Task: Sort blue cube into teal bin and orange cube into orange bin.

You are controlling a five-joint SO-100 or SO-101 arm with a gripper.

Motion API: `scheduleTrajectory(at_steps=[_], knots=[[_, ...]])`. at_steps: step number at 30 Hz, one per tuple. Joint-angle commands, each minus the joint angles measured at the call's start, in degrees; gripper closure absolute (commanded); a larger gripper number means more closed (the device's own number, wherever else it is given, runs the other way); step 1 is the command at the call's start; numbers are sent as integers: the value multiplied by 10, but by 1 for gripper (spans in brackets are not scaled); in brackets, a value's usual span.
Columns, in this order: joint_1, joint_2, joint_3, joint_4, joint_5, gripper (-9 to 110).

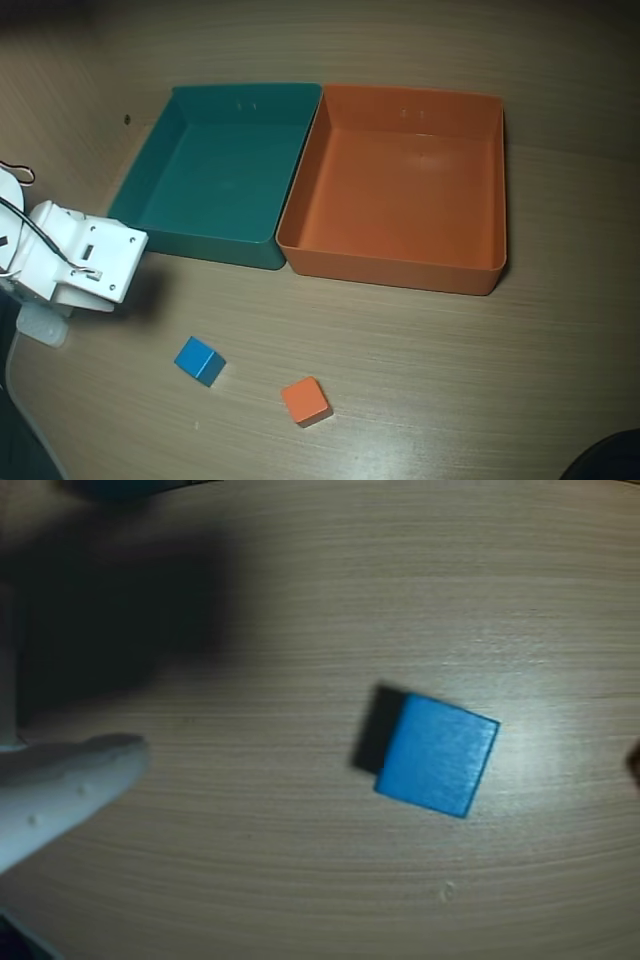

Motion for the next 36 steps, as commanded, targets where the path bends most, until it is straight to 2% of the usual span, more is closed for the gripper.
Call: scheduleTrajectory(at_steps=[1,10,18,36], knots=[[16,-91,-112,-6,-3,68],[84,-329,-301,-7,-3,68],[94,-509,-412,-7,-4,68],[84,-662,-434,-7,-4,68]])
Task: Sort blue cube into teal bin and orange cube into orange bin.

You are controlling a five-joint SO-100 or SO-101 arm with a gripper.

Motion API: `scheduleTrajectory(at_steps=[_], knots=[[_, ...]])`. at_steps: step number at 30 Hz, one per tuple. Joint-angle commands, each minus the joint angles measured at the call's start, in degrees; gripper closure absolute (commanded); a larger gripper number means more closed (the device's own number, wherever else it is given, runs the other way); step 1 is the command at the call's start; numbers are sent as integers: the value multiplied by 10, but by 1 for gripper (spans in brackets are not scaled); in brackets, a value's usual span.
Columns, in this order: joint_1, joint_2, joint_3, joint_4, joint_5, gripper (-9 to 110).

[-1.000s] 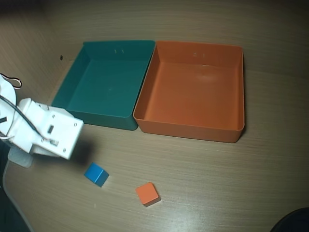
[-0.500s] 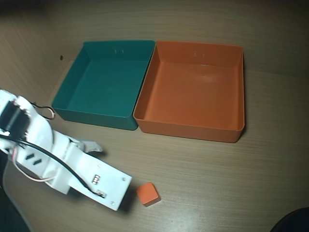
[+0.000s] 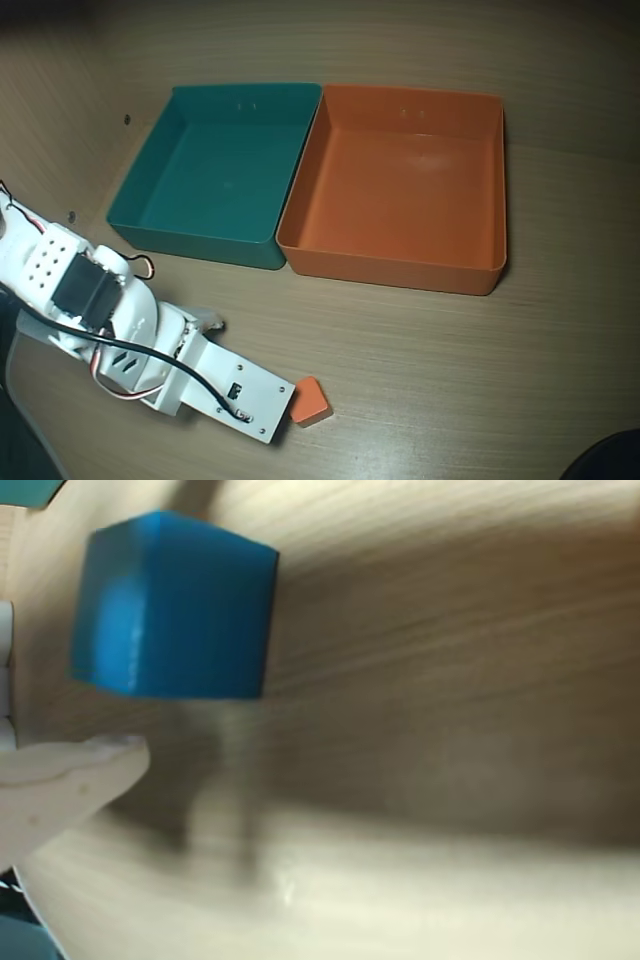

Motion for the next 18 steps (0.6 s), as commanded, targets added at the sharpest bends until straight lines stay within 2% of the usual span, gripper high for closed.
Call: scheduleTrajectory(at_steps=[1,5,8,16,18], knots=[[2,-3,-32,-6,-4,68],[2,-18,-33,-6,-4,69],[2,-19,-40,-6,-1,73],[2,-20,-33,-6,-2,107],[2,-20,-33,-6,-2,109]])
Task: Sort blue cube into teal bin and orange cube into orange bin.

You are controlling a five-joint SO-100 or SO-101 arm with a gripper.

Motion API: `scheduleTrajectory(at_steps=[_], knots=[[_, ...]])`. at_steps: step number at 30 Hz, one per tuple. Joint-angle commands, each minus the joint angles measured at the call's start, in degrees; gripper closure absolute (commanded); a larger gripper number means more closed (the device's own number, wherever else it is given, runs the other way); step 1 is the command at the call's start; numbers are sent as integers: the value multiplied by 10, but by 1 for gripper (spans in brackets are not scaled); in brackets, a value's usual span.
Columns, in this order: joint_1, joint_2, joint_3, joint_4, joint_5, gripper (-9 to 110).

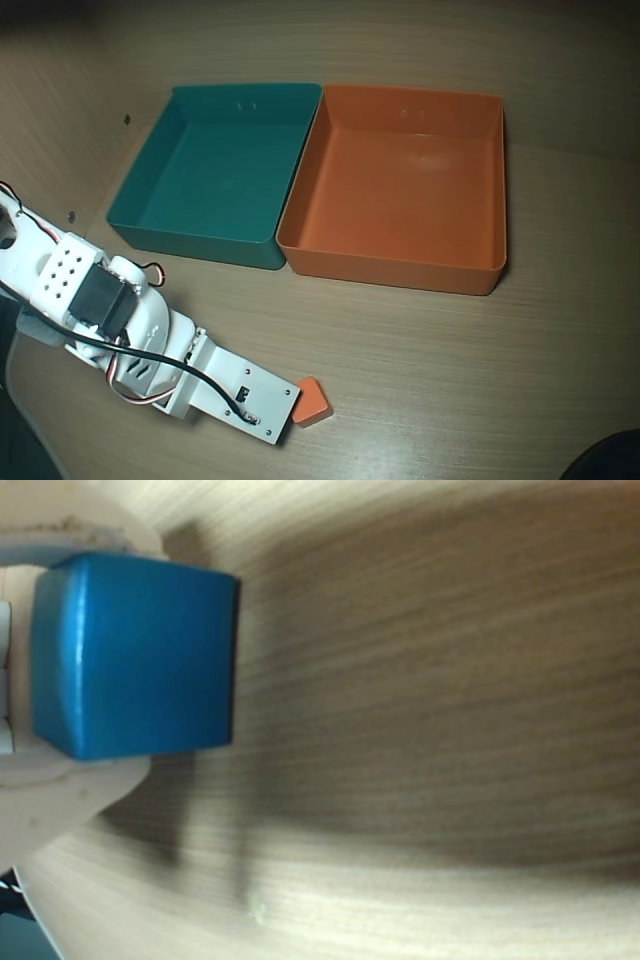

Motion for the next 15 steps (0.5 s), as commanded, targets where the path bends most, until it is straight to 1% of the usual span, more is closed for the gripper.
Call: scheduleTrajectory(at_steps=[1,3,6,15], knots=[[3,11,-23,-2,-2,108],[3,18,-30,-2,-2,105],[3,36,-43,-2,-3,107],[-2,187,-134,-2,-2,107]])
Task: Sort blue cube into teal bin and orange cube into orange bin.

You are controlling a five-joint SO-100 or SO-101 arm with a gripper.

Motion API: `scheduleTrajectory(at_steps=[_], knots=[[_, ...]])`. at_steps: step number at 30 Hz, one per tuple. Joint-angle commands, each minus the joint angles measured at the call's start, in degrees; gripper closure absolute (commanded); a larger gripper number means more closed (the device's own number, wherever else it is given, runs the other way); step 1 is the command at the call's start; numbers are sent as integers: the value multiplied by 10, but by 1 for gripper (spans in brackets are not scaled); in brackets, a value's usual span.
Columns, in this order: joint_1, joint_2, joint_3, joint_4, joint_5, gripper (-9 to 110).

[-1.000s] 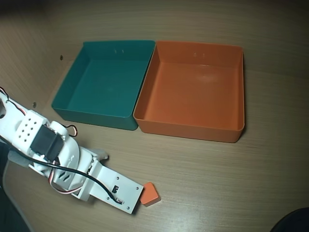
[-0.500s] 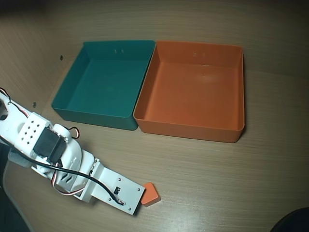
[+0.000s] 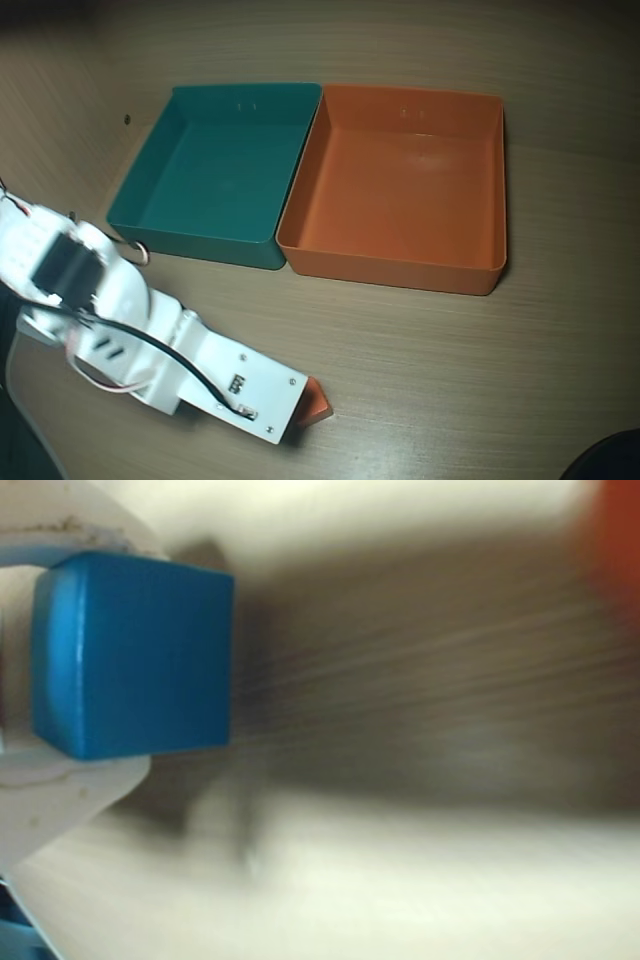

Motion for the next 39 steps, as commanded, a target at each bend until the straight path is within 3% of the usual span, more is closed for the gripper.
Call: scheduleTrajectory(at_steps=[1,13,26,39], knots=[[-11,109,-71,-6,-2,107],[-250,200,-82,0,7,107],[-480,178,-15,4,5,107],[-521,164,149,-6,7,107]])
